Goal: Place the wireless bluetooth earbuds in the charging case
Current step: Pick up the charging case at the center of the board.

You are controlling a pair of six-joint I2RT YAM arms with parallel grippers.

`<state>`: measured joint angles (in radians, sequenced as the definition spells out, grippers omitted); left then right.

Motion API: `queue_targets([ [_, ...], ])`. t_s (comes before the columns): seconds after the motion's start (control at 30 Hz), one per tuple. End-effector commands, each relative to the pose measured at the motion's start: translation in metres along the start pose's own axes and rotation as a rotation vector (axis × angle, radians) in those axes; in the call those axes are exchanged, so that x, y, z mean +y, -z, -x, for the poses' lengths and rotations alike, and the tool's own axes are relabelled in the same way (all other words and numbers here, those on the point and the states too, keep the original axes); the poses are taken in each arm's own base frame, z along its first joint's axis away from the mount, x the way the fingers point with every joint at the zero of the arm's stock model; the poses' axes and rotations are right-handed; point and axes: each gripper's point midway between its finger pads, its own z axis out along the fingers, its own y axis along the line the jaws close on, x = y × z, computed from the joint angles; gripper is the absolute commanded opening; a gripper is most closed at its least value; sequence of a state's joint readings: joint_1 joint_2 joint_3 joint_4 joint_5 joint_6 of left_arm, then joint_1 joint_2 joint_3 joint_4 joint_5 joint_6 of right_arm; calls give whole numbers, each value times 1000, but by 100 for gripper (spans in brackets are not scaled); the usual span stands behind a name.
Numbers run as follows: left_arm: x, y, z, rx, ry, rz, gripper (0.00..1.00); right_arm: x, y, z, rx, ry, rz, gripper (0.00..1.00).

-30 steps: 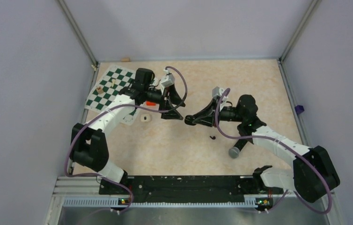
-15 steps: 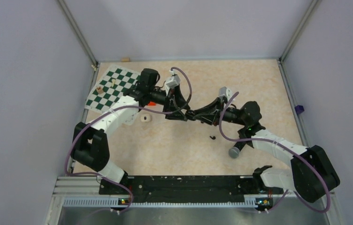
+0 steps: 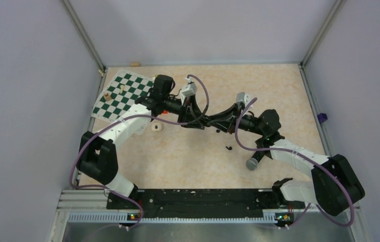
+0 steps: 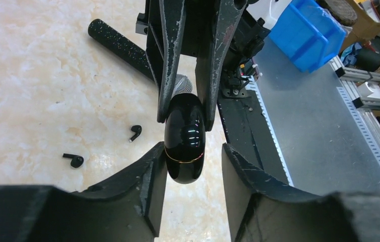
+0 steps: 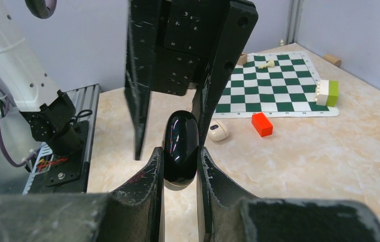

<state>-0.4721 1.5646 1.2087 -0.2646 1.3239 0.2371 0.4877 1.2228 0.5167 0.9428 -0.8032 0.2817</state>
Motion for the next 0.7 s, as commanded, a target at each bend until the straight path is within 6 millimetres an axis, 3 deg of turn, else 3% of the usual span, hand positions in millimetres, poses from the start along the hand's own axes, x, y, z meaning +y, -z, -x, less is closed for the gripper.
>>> queue_targets([
  [0.0,-6,-1,5,-10,-38,-20,43,-2,-2,10,-31,42,2,1],
  [0.07,-6,-1,5,-9,-41,-18,30,-1,-2,9,-30,42,7,2],
  [0.17,-5,-1,6,-3,-54,-1,2,1,-2,11,-31,44,17,3],
  [0.23,-5,-2,4,3,-61,5,0,2,-3,12,-30,45,26,6],
  [0.57,1,-6,-8,74,-109,55,0,10,-4,18,-37,-15,61,67],
  [0.67,1,-9,-12,92,-118,56,0,9,-4,18,-39,-9,58,73],
])
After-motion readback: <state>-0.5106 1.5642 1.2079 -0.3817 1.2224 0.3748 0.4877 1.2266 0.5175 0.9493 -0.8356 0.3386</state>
